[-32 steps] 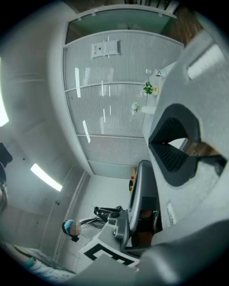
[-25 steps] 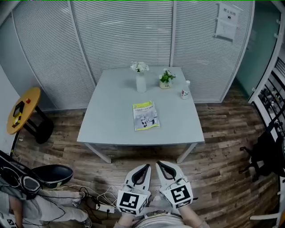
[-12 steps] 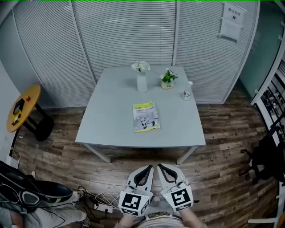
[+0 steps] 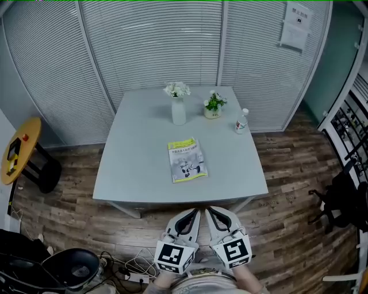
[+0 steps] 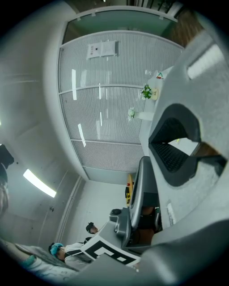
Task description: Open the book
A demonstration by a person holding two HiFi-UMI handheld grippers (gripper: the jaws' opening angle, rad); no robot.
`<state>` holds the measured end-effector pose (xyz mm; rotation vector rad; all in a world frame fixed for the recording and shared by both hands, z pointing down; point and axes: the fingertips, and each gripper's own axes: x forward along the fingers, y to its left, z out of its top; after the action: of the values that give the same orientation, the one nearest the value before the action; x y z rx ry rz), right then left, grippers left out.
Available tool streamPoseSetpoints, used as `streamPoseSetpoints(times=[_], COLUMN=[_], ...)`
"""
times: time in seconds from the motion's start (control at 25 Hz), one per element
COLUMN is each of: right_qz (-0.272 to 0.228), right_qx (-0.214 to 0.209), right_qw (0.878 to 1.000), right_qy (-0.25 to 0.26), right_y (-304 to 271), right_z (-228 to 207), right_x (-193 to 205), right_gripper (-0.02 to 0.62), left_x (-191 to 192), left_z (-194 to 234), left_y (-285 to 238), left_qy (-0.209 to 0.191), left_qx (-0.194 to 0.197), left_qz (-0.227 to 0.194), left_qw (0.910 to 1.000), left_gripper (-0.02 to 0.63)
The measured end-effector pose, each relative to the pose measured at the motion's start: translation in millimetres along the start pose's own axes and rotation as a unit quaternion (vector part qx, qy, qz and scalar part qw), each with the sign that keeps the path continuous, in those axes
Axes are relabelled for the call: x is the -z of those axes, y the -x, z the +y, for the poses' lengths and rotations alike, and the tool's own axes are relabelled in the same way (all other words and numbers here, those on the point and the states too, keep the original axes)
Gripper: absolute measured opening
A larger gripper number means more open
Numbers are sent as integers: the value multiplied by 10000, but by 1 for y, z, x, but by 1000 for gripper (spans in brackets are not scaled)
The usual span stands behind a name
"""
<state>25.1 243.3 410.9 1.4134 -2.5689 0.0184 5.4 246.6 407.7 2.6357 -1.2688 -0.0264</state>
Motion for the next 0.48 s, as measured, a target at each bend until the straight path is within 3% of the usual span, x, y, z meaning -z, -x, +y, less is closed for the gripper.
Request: streamPoseSetpoints(times=[0.48], right_qz=[244], right_qx=[352], right_qw=[9991], right_qy=[-32], right_y=[-90], right_z=[-12], right_x=[1], right_gripper=[0], left_x=[-9], left_z=[83], left_y=[-32], left_qy=[261], left_qx=[236], left_qz=[87], left_qw=[9993], left_gripper=[-2])
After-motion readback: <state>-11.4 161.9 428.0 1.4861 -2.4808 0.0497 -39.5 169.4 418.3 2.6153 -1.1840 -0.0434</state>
